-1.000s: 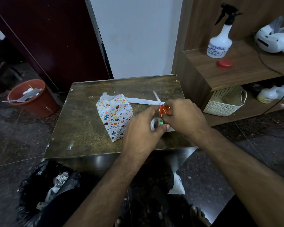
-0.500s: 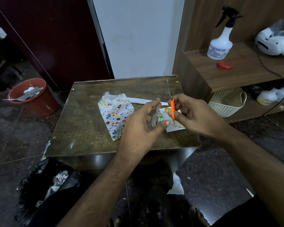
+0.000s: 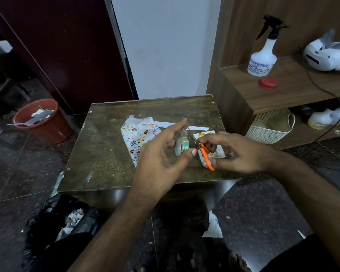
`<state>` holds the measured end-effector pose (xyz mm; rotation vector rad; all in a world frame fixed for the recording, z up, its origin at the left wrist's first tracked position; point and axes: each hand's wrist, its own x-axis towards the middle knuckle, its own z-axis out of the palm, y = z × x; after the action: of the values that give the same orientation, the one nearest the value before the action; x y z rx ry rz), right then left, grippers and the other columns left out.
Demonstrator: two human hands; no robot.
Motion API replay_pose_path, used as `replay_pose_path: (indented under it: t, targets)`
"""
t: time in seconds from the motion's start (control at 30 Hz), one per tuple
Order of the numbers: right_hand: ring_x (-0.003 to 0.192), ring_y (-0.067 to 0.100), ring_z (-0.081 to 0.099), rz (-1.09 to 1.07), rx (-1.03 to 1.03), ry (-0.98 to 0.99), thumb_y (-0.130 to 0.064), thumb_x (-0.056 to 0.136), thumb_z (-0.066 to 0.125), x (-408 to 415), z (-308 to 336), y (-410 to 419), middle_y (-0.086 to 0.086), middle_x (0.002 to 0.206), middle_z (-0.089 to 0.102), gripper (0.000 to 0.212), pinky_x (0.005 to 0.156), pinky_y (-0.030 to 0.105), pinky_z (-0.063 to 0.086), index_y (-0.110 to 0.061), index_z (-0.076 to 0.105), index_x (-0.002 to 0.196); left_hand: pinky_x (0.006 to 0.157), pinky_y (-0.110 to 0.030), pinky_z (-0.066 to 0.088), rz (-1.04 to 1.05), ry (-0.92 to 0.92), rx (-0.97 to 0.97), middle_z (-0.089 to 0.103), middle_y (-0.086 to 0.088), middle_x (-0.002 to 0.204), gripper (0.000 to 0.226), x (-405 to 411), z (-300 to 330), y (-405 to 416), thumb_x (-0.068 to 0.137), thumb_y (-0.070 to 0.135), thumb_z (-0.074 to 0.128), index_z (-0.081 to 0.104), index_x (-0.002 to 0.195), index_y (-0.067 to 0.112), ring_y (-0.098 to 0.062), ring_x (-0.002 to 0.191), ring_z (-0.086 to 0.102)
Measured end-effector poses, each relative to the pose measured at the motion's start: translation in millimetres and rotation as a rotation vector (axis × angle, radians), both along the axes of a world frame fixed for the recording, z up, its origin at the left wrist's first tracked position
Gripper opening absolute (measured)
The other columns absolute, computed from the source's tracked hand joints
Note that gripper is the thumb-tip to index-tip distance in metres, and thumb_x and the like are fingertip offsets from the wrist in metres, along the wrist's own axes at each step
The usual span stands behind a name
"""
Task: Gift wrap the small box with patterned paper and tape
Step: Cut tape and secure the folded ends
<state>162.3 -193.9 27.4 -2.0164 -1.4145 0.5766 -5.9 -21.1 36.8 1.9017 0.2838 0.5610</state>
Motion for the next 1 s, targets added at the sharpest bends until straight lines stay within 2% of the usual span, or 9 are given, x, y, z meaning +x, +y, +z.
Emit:
replay_pose_path:
  t: [0.1,0.23,0.33,0.37,0.47,0.57,0.7,0.87,1.0]
  targets:
    - [0.101,0.013,0.061,-0.001,0.008,0.073,-0.035,0.087,0.081,-0.2,-0.5,-2.9,-0.007,0.102,0.065,0.046,0.082,0.02,0.049,-0.026,0.067,0.129,0.099,-0.039,0.058,0.004,0.016,0.039,0.069,0.021,0.13,0.061,-2.2,-0.5,2.2,0.086,0.014,0.083,0.061,0.141,0.029,-0.004,0.108,0.07]
    - [0.091,0.004,0.059,-0.009,0.032,0.069,-0.029,0.086,0.081,0.8,3.6,-4.1,-0.01,0.101,0.063,0.039,0.071,0.02,0.048,-0.027,0.07,0.124,0.101,-0.031,0.055,-0.001,0.032,0.061,0.07,0.021,0.128,0.061,-1.0,-1.3,4.2,0.085,0.013,0.083,0.062,0.14,0.029,-0.002,0.107,0.069]
    - [0.097,0.01,0.059,-0.021,0.004,0.083,-0.037,0.086,0.08,2.0,3.6,-4.6,-0.013,0.102,0.062,0.039,0.077,0.038,0.051,-0.033,0.069,0.123,0.103,-0.036,0.055,-0.012,0.037,0.07,0.067,0.025,0.132,0.06,0.2,-2.4,5.3,0.086,0.011,0.081,0.062,0.139,0.032,-0.001,0.111,0.068]
    - [0.099,0.01,0.059,-0.022,-0.006,0.084,-0.038,0.085,0.08,2.6,2.6,-4.8,-0.013,0.103,0.062,0.04,0.078,0.036,0.052,-0.034,0.069,0.123,0.103,-0.038,0.055,-0.013,0.04,0.072,0.067,0.025,0.132,0.06,0.6,-2.8,5.7,0.086,0.011,0.082,0.062,0.138,0.032,-0.001,0.111,0.068]
    - [0.099,0.004,0.057,-0.021,-0.008,0.06,-0.031,0.087,0.081,5.8,0.3,-6.2,-0.016,0.104,0.062,0.04,0.079,0.014,0.044,-0.033,0.069,0.126,0.104,-0.04,0.055,-0.01,0.053,0.086,0.066,0.026,0.132,0.06,1.0,-4.6,6.6,0.086,0.013,0.082,0.062,0.139,0.034,0.0,0.113,0.067]
    - [0.096,-0.002,0.055,-0.019,-0.011,0.022,-0.022,0.09,0.079,8.6,0.5,-6.2,-0.021,0.104,0.064,0.04,0.081,0.006,0.038,-0.028,0.068,0.128,0.102,-0.043,0.055,-0.012,0.06,0.113,0.065,0.026,0.133,0.061,0.8,-5.7,6.6,0.086,0.02,0.081,0.06,0.14,0.037,-0.002,0.116,0.066]
    - [0.095,-0.002,0.054,-0.014,-0.023,-0.012,-0.021,0.091,0.078,10.4,0.4,-5.3,-0.028,0.104,0.064,0.04,0.081,0.003,0.036,-0.027,0.067,0.129,0.105,-0.035,0.052,-0.015,0.077,0.15,0.071,0.019,0.126,0.061,0.2,-5.4,6.2,0.087,0.018,0.082,0.06,0.141,0.035,0.0,0.115,0.066]
    - [0.09,-0.011,0.052,-0.022,-0.042,-0.053,-0.019,0.091,0.077,10.0,1.1,-4.9,-0.042,0.098,0.057,0.04,0.076,0.003,0.038,-0.03,0.066,0.128,0.104,-0.022,0.049,-0.036,0.083,0.164,0.069,0.023,0.127,0.061,0.0,-4.5,6.6,0.087,0.016,0.082,0.061,0.141,0.033,0.0,0.112,0.066]
    - [0.092,-0.006,0.052,-0.018,-0.045,-0.053,-0.017,0.092,0.076,8.3,3.4,-3.9,-0.033,0.102,0.059,0.035,0.073,0.01,0.041,-0.029,0.069,0.125,0.098,-0.015,0.048,-0.045,0.075,0.164,0.072,0.022,0.117,0.06,-0.7,-4.7,6.3,0.086,0.014,0.082,0.063,0.139,0.032,0.002,0.108,0.067]
